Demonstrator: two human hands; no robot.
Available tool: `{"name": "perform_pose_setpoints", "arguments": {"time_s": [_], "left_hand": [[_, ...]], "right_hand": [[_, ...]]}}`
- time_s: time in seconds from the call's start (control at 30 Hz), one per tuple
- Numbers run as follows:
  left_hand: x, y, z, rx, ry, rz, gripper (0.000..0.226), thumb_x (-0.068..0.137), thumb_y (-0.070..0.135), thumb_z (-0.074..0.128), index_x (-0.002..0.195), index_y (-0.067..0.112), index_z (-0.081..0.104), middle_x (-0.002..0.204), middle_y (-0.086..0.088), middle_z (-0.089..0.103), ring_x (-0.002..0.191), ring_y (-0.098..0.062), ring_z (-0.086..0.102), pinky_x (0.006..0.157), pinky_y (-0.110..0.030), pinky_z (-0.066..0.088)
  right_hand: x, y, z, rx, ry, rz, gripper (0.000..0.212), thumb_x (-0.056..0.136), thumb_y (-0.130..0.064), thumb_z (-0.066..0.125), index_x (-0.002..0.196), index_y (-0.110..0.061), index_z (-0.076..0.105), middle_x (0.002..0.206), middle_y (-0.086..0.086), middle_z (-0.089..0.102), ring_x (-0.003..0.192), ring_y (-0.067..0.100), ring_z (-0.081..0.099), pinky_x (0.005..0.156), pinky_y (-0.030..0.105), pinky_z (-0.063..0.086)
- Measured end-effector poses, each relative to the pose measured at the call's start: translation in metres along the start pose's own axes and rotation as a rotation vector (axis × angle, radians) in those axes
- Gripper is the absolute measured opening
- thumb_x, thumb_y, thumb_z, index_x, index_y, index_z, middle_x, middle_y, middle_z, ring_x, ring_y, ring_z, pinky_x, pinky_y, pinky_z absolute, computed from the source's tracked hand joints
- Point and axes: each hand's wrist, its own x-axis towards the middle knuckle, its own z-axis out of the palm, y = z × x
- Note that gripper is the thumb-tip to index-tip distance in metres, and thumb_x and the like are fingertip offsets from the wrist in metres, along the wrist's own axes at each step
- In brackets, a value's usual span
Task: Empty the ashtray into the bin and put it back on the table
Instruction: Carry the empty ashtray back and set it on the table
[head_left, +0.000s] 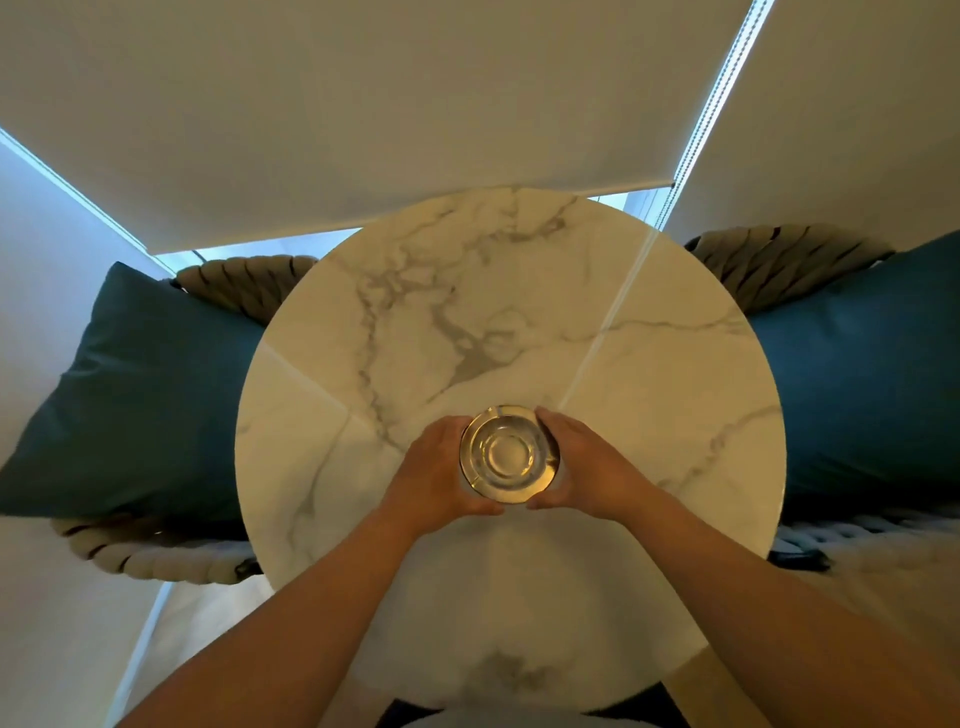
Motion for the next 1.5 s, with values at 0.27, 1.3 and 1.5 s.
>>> {"name": "perform_pose_setpoints", "arguments": {"time_s": [0.27,1.3,1.5], "left_hand": [[0.072,-0.044,0.003,0.062,0.002,0.085,0.097,0.045,0.045,0.095,0.126,0.01,0.055,0.12,-0.01,0.06,0.11,-0.029,0.056,0.094,-0.041,0.045],[0.086,-0.06,0.018,0.191,0.007,-0.056,0.117,0.052,0.056,0.087,0.15,0.02,0.033,0.16,-0.009,0.027,0.151,-0.025,0.014,0.12,-0.035,0.014],[0.078,-0.059,0.018,0.192,0.043,-0.075,0.112,0.053,0.058,0.085,0.145,0.016,0.037,0.158,-0.01,0.029,0.15,-0.026,0.016,0.119,-0.035,0.016]], "right_hand": [[0.066,0.011,0.007,-0.142,0.051,0.017,0.116,0.054,-0.043,0.091,0.144,-0.004,0.029,0.152,0.012,0.033,0.146,0.028,0.017,0.117,0.037,0.021],[0.095,0.043,-0.004,-0.363,0.04,0.048,0.115,0.054,-0.061,0.081,0.146,-0.02,0.026,0.159,0.009,0.012,0.148,0.031,-0.007,0.12,0.045,0.01],[0.099,0.051,-0.006,-0.441,0.009,0.046,0.118,0.053,-0.068,0.076,0.147,-0.021,0.022,0.159,0.012,0.011,0.148,0.032,-0.006,0.119,0.047,0.011]]}}
